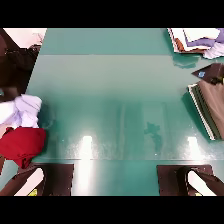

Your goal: Fold the shirts.

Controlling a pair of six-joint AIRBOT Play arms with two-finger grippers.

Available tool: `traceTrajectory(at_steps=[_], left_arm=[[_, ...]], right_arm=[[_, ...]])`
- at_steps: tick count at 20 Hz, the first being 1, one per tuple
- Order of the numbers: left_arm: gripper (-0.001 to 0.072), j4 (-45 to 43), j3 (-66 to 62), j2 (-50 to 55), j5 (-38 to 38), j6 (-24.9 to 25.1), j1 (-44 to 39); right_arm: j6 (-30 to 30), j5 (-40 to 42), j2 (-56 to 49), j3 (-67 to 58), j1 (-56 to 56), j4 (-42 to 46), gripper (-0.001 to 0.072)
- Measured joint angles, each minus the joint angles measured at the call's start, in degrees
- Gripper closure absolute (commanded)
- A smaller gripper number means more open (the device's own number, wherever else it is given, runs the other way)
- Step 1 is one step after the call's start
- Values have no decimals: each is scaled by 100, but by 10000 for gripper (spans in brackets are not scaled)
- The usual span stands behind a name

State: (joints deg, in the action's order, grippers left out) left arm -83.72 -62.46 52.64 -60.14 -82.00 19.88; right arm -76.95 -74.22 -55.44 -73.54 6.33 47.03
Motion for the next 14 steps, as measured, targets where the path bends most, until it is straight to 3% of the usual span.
traceTrajectory(at_steps=[7,14], left_arm=[[684,619,-3169,-319,-1038,219,-1853],[683,970,-3644,44,-1349,240,-3414]], right_arm=[[-4,96,-658,-1954,2,-87,698],[-52,-192,-1226,-3215,-4,-101,698]])
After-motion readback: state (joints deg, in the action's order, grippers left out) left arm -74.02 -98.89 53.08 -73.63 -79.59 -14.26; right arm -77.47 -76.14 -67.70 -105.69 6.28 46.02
